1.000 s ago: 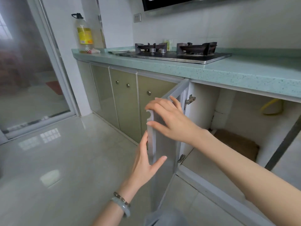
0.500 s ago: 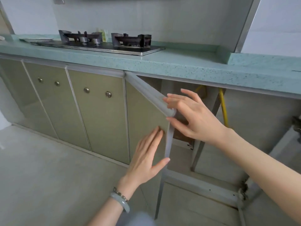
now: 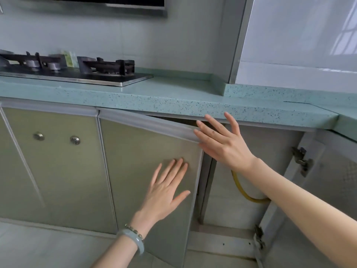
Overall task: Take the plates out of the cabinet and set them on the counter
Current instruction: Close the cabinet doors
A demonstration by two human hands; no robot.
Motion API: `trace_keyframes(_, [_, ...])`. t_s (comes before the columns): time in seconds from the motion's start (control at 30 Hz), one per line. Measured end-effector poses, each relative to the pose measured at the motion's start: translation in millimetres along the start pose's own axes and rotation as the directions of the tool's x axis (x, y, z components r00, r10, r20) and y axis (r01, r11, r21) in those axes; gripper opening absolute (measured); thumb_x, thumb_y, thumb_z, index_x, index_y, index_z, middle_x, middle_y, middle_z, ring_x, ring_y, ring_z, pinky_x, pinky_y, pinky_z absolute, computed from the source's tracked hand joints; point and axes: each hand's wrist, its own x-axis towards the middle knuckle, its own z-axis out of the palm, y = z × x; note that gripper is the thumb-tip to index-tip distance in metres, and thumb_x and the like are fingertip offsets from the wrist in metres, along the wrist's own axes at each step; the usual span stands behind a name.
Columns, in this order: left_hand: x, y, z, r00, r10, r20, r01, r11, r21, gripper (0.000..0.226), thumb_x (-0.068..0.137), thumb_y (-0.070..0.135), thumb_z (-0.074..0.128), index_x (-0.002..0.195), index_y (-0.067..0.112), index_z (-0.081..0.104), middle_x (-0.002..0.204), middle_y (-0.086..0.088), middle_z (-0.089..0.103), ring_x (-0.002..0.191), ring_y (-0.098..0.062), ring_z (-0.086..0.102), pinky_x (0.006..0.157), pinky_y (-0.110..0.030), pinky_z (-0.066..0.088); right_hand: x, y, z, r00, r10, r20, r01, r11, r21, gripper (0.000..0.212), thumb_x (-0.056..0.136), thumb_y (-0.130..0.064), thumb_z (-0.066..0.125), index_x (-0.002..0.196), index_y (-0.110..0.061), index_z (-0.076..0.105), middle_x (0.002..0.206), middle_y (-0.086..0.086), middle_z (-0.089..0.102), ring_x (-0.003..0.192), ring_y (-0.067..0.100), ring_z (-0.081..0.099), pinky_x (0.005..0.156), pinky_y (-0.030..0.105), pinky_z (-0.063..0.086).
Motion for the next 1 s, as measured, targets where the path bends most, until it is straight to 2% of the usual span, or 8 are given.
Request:
trace_keyframes(0.2, [26.4, -6.7, 17.8, 1.0, 0.01, -0.006, -0.009, 1.0, 0.029, 0.067, 0.098, 0.056, 0.024, 0.153, 0.023, 0.011, 0.161, 0.004, 0.009, 0.148, -0.014, 0.01, 0.116, -0.048, 0.012, -4.9, 17.8, 18.9, 0.998, -0.001, 0.064, 0.008, 0.994, -0.113, 0.03, 0.092, -0.024, 0.059, 0.12, -0.016, 0.067, 0.131, 0.004, 0.061, 0.127, 0.029, 0.051, 0.104, 0.058, 0.035])
trace_keyframes(0.27, [33.2, -9.8, 20.9, 1.0, 0.025, 0.004, -0.025, 0.999, 0.044, 0.066, 0.097, 0.056, 0.026, 0.153, 0.022, 0.014, 0.161, 0.003, 0.012, 0.148, -0.015, 0.012, 0.115, -0.049, 0.014, -9.3, 23.5, 25.0, 0.993, 0.015, 0.119, 0.007, 0.984, -0.18, 0.034, 0.092, -0.029, 0.057, 0.124, -0.02, 0.064, 0.138, 0.01, 0.053, 0.13, 0.032, 0.047, 0.106, 0.058, 0.035])
trace_keyframes(0.4, [47.3, -13.2, 22.1, 0.999, 0.029, 0.032, -0.032, 0.996, 0.084, 0.065, 0.097, 0.056, 0.027, 0.152, 0.02, 0.022, 0.16, 0.001, 0.016, 0.147, -0.017, 0.017, 0.115, -0.049, 0.015, -17.5, 31.0, 35.8, 0.966, 0.111, 0.232, -0.049, 0.965, -0.258, 0.048, 0.094, -0.045, 0.047, 0.138, -0.029, 0.048, 0.15, 0.018, 0.029, 0.14, 0.037, 0.028, 0.111, 0.059, 0.022])
trace_keyframes(0.47, [52.2, -14.2, 21.4, 0.999, 0.023, 0.047, -0.028, 0.995, 0.101, 0.065, 0.096, 0.055, 0.028, 0.151, 0.019, 0.026, 0.159, 0.0, 0.018, 0.146, -0.017, 0.019, 0.114, -0.049, 0.016, -20.2, 32.1, 39.9, 0.951, 0.151, 0.271, -0.074, 0.959, -0.274, 0.052, 0.095, -0.05, 0.042, 0.143, -0.031, 0.041, 0.153, 0.018, 0.024, 0.142, 0.038, 0.024, 0.113, 0.059, 0.019])
trace_keyframes(0.77, [68.7, -14.1, 26.0, 0.997, -0.018, 0.079, 0.008, 0.992, 0.129, 0.068, 0.095, 0.057, 0.025, 0.15, 0.018, 0.027, 0.159, -0.001, 0.017, 0.147, -0.018, 0.015, 0.115, -0.05, 0.013, -14.0, 34.2, 46.0, 0.919, 0.224, 0.325, -0.111, 0.937, -0.332, 0.059, 0.088, -0.056, 0.052, 0.141, -0.033, 0.043, 0.153, 0.016, 0.03, 0.141, 0.038, 0.027, 0.112, 0.061, 0.021])
trace_keyframes(1.0, [63.6, 3.8, 25.4, 1.0, 0.006, 0.009, -0.007, 0.998, 0.055, 0.074, 0.093, 0.06, 0.026, 0.15, 0.012, 0.027, 0.157, -0.012, 0.021, 0.145, -0.029, 0.019, 0.114, -0.048, 0.015, -25.4, 26.0, 20.2, 0.871, 0.282, 0.403, -0.174, 0.943, -0.283, 0.061, 0.09, -0.056, 0.042, 0.147, -0.034, 0.031, 0.155, 0.017, 0.023, 0.143, 0.039, 0.019, 0.114, 0.059, 0.014])
